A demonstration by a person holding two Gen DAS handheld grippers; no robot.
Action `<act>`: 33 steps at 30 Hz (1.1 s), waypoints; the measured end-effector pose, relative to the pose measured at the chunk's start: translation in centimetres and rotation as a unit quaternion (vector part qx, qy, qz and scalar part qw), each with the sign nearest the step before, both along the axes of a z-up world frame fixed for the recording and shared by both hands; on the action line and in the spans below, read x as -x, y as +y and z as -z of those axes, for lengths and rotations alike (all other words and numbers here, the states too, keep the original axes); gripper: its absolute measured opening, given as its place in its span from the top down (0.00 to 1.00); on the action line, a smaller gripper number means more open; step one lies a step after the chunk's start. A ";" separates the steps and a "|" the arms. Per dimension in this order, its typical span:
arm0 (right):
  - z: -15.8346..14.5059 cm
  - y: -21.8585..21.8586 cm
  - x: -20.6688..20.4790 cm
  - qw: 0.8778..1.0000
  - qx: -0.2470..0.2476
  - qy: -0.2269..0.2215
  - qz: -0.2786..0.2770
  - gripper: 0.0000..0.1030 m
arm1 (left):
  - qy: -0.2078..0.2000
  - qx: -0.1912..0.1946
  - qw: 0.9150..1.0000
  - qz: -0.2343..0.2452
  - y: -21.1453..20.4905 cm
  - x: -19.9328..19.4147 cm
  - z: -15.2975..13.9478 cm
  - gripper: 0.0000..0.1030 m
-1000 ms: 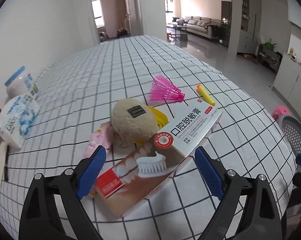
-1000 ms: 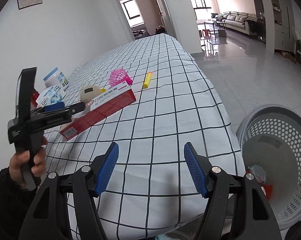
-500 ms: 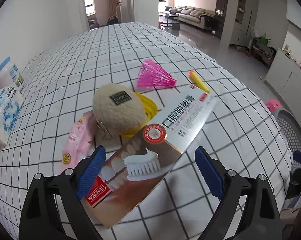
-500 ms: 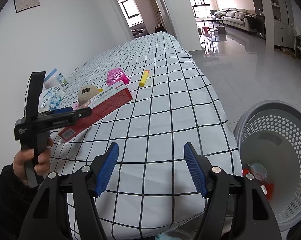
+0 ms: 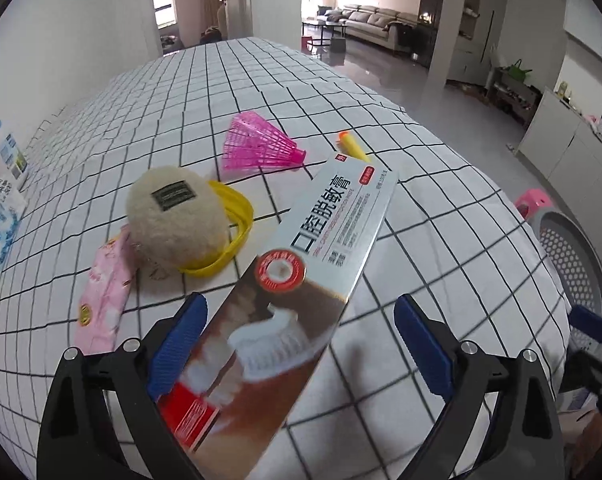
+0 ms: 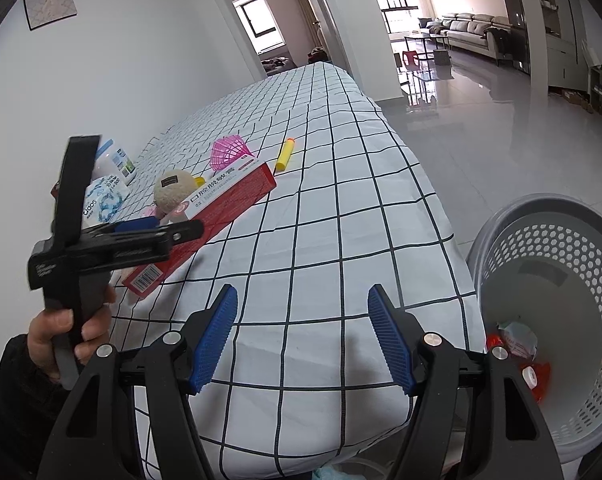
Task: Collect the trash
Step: 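Grasp the toothpaste box with the left gripper, then grasp the yellow foam dart with the right gripper while the left gripper holds the box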
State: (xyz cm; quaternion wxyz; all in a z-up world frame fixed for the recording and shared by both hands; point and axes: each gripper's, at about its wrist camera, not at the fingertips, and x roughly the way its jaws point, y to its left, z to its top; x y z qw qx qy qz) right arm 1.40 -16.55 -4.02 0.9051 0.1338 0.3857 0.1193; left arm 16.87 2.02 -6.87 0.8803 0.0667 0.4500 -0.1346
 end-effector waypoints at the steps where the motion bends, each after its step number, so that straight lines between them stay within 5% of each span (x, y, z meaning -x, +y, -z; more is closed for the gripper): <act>1: 0.0 0.0 0.0 1.000 0.001 -0.001 0.001 0.37 | 0.003 -0.006 1.000 -0.001 -0.2 -0.3 0.2 0.10; 5: -0.1 -0.1 -0.1 1.000 0.002 -0.001 0.005 0.37 | 0.002 -0.029 1.000 0.003 -1.3 -0.6 0.9 0.14; 7: -0.1 -0.2 -0.4 1.000 0.004 0.000 0.007 0.37 | -0.001 -0.037 0.999 0.008 -1.6 -0.4 1.1 0.28; 14: -0.5 0.5 -2.6 1.000 0.019 -0.005 0.005 0.37 | -0.005 0.004 1.000 0.003 -0.6 0.2 0.8 0.46; 23: -1.3 3.4 -8.7 0.998 0.055 -0.015 -0.016 0.37 | -0.109 -0.016 0.993 -0.031 1.0 2.1 -2.8 0.48; 33: 0.3 7.9 -18.4 0.992 0.124 0.024 -0.026 0.37 | -0.132 -0.011 0.989 -0.066 3.1 1.9 -3.9 0.48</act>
